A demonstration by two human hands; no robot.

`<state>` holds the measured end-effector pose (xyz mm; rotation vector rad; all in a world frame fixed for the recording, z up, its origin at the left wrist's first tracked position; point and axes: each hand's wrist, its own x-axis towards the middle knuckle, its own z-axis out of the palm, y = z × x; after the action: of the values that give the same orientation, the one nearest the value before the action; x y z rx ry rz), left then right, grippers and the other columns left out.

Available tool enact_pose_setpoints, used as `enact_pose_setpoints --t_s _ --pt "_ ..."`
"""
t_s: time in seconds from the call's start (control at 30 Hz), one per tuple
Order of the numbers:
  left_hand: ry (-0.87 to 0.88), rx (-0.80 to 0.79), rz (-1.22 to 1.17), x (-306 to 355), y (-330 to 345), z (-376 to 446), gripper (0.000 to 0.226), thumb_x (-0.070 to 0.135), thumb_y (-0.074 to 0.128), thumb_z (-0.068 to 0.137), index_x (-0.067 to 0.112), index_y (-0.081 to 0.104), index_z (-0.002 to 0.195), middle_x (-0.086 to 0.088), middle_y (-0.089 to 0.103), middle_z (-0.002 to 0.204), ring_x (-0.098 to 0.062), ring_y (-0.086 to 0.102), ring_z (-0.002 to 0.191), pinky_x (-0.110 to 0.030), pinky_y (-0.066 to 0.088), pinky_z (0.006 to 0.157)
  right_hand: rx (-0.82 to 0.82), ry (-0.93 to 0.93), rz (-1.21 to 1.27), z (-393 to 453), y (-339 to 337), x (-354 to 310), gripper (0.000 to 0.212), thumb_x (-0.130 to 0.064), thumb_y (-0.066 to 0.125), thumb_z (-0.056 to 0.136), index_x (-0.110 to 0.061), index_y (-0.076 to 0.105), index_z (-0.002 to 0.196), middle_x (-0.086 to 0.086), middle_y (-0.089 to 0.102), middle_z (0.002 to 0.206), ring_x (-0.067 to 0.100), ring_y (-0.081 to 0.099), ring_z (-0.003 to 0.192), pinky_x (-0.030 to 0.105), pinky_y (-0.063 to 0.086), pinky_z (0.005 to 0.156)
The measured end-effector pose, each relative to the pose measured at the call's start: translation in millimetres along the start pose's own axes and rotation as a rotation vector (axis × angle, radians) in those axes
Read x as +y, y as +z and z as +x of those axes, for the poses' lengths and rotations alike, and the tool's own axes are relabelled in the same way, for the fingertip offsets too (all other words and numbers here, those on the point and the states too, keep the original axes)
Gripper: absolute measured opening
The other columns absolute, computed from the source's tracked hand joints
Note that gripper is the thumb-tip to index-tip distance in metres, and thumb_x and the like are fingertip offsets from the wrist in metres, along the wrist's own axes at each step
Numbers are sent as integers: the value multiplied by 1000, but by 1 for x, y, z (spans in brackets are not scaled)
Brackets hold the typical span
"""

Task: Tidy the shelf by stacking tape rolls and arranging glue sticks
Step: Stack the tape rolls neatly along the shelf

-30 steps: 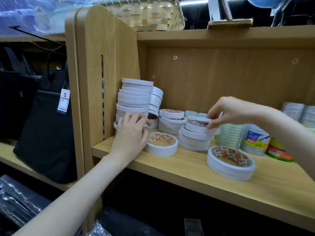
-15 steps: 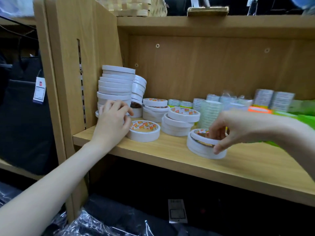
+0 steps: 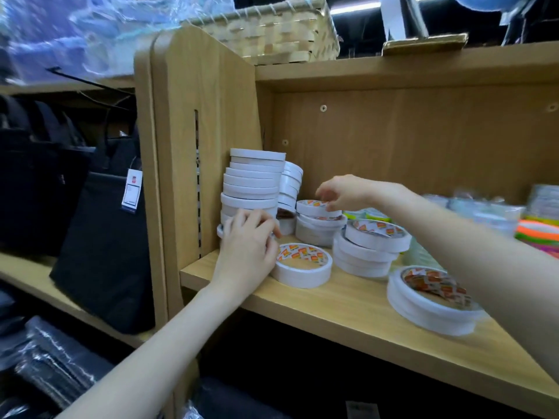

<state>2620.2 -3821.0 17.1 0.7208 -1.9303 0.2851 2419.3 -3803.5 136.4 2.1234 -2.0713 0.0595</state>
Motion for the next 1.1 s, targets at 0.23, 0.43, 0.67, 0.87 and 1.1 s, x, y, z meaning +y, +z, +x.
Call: enact_pose_setpoints --t_s 0.23,0.43,0.67,0.87,1.1 --pt "1 -11 -48 -5 0 2 30 24 34 79 15 63 77 3 58 89 -16 42 92 -31 27 81 200 16 -54 -4 0 10 21 -7 60 83 -10 69 102 8 68 101 23 60 90 30 47 79" --pt "3 9 -13 -2 2 1 31 25 34 77 15 63 73 2 58 89 -17 41 91 -32 27 80 121 38 -93 -91 -43 16 15 -16 67 80 -18 69 94 -7 59 77 14 53 72 25 43 68" --pt "-18 7 -27 -1 0 0 16 11 49 81 14 63 75 1 56 89 -18 43 92 -32 27 83 -4 2 -73 -82 -36 -3 8 -34 69 79 -29 65 83 -13 62 76 6 54 72 22 44 67" --pt "-33 -14 -38 1 -2 -1 14 1 59 78 14 63 73 1 57 87 -20 47 91 -33 29 82 -29 92 -65 -19 9 -24 25 -36 71 76 -20 66 95 0 61 84 23 54 89 34 35 79" --pt "-35 -18 -23 1 -4 -1 13 2 59 78 13 63 72 0 57 86 -21 49 89 -32 30 80 -19 97 -157 2 9 -25 10 -14 70 78 -16 63 85 3 61 90 24 55 98 45 26 97"
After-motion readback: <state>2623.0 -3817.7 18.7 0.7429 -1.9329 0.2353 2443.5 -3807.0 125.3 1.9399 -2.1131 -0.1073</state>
